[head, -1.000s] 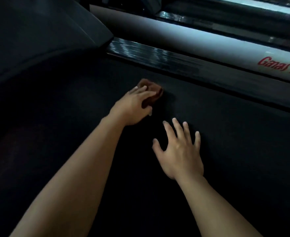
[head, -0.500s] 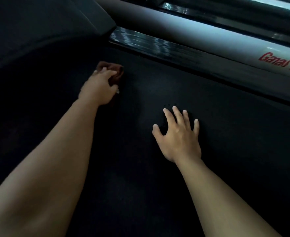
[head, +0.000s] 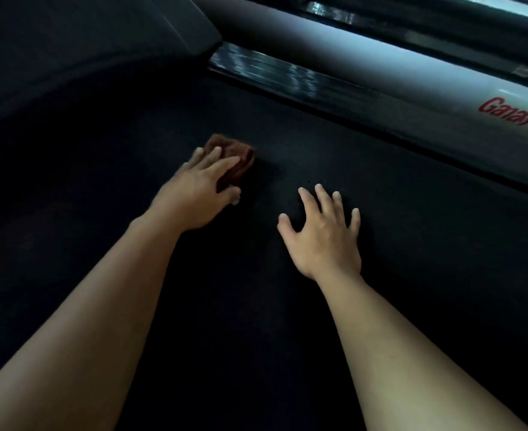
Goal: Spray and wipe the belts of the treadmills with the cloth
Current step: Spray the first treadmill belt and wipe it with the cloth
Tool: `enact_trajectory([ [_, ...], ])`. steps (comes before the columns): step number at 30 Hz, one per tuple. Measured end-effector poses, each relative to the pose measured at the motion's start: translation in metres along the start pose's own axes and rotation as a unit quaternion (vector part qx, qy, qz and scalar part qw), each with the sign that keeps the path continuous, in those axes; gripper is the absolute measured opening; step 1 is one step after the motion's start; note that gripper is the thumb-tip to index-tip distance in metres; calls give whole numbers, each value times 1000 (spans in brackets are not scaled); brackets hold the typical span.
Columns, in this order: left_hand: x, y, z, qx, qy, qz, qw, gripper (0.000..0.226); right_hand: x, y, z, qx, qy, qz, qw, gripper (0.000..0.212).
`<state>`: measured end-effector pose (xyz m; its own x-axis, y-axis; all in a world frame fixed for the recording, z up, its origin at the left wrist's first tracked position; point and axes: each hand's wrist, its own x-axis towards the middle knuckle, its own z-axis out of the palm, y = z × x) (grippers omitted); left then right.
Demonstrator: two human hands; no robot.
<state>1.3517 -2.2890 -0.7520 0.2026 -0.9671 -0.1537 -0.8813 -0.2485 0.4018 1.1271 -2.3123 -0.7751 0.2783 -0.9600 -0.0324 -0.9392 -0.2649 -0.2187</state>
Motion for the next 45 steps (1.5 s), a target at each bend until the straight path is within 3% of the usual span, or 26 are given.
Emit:
enact_trajectory([
  [5, 10, -17, -10, 12, 31, -68, 997, 66, 1, 1, 0, 11, 0, -6, 1000, 71],
  [17, -48, 16, 27, -2, 45, 19, 999, 60, -12, 22, -15, 148, 38, -37, 988, 58],
  [21, -51, 18, 23, -2, 33, 3, 999, 61, -27, 63, -34, 98, 61, -52, 992, 57],
  [26, -20, 59, 29, -3, 57, -57, 997, 61, -53, 130, -51, 62, 55, 23, 996, 60],
  [34, -16, 153, 68, -3, 43, 43, 998, 59, -79, 168, -57, 50, 41, 61, 996, 61],
  [40, -95, 142, 77, -14, -14, 135, 991, 60, -97, 170, -48, 25, 5, 64, 998, 64],
  [45, -123, 103, 68, -16, 6, 47, 999, 61, -103, 172, -41, 18, 9, 62, 998, 65],
])
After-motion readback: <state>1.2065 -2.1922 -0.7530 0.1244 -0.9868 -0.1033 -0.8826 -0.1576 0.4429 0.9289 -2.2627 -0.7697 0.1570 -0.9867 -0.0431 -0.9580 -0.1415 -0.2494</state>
